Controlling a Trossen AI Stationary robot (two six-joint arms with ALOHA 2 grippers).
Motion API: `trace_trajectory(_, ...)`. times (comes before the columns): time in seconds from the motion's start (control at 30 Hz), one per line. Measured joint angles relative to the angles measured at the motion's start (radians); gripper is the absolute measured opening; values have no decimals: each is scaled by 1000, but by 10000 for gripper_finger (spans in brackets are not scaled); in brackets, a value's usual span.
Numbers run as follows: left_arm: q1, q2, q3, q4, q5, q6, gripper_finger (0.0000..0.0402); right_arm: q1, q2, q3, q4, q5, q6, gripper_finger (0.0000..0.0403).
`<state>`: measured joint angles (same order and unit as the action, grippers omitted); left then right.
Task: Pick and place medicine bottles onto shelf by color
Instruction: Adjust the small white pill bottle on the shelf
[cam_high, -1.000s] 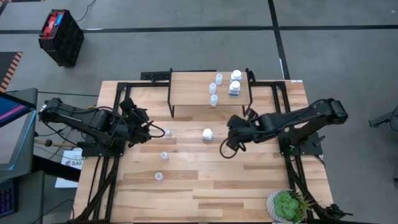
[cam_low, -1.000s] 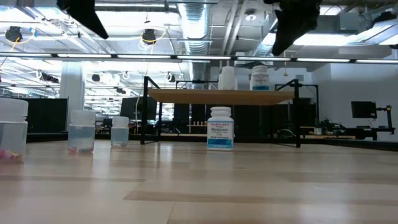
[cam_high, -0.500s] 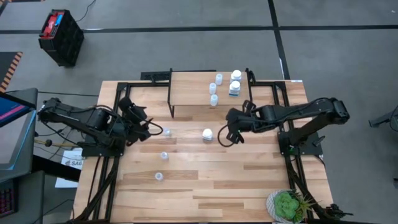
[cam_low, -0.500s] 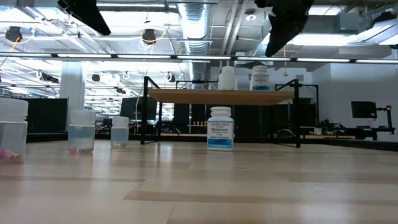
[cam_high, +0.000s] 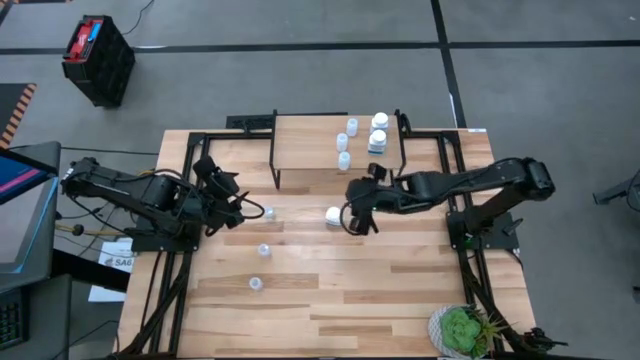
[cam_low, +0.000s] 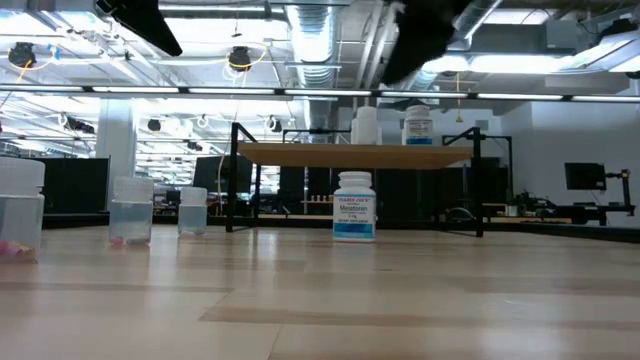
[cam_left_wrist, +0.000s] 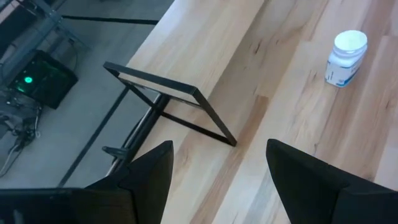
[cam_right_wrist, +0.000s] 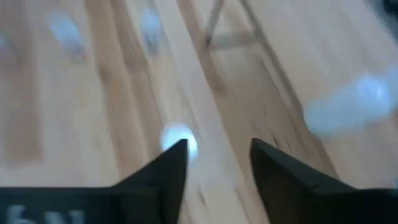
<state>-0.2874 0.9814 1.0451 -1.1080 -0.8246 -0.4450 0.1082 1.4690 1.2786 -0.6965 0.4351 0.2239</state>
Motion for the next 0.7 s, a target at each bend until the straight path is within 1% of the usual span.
trace_trajectory(0.03, 0, 0, 0, 0, 3, 3, 245, -2, 12, -1, -13, 16, 0, 230)
trace_trajectory(0.07, 0, 1, 0, 0, 5, 6, 245, -5, 25, 2, 24, 28, 0, 251)
trace_trajectory(0.13, 0, 0, -2, -2, 7, 6, 245, -9, 46, 3, 36, 33, 8, 285)
trace_trajectory(0.2, 0, 0, -2, -4, 6, 6, 245, -18, 79, 2, 50, 32, 16, 310)
trace_trajectory(0.27, 0, 1, -2, -11, 7, 7, 245, -19, 115, 2, 61, 25, 37, 326)
trace_trajectory(0.43, 0, 0, -2, -12, 5, 7, 245, -24, 200, 12, 73, -19, 32, 340)
trace_trajectory(0.53, 0, 1, -2, -18, 6, 4, 245, -24, 240, 12, 109, -29, 29, 338)
trace_trajectory(0.7, 0, 0, -2, -19, 6, -2, 245, -34, 275, 12, 102, -33, 30, 330)
